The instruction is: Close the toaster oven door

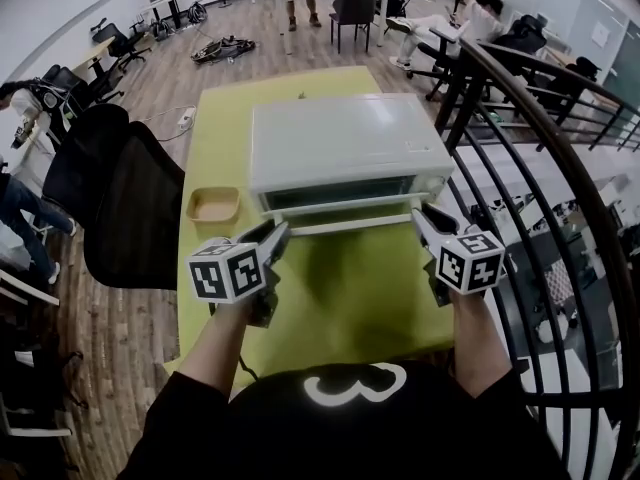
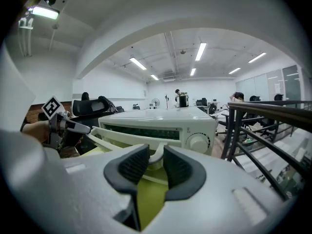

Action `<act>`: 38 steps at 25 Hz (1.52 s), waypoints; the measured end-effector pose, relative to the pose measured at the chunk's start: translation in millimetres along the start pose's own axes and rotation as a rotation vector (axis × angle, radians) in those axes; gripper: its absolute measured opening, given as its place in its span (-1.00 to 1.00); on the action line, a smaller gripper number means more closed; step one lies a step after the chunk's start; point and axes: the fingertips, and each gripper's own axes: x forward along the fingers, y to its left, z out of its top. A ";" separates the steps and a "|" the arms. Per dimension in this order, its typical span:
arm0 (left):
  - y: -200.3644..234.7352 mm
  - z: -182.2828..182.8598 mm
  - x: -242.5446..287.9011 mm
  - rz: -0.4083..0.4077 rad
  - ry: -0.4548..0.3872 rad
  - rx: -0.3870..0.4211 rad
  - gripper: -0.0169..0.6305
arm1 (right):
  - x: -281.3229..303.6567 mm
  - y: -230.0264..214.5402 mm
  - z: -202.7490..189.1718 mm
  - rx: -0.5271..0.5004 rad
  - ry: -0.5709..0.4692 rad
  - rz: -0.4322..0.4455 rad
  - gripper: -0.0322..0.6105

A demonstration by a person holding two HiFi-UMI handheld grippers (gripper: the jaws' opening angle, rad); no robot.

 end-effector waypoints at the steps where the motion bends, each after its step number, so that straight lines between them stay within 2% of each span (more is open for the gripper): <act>1: 1.0 1.0 1.6 -0.001 -0.002 -0.002 -0.57 | 1.8 -0.8 1.0 -0.005 -0.001 0.000 -0.61; 18: 16.6 33.3 24.0 -0.013 -0.039 -0.008 -0.57 | 31.4 -11.2 27.8 -0.014 -0.042 0.008 -0.62; 28: 15.5 33.4 28.4 -0.040 -0.042 -0.024 -0.56 | 33.8 -15.3 28.0 -0.006 -0.045 0.015 -0.62; 32: 16.8 30.9 19.7 -0.008 -0.046 0.018 -0.56 | 25.2 -9.7 30.2 -0.010 -0.062 0.017 -0.63; 34: 14.2 30.1 10.2 -0.009 -0.068 0.030 -0.57 | 16.5 5.6 32.3 -0.034 -0.084 0.049 -0.64; 38: -3.1 37.2 -15.5 -0.038 -0.126 0.062 -0.76 | -4.0 52.5 38.1 -0.090 -0.105 0.158 -0.69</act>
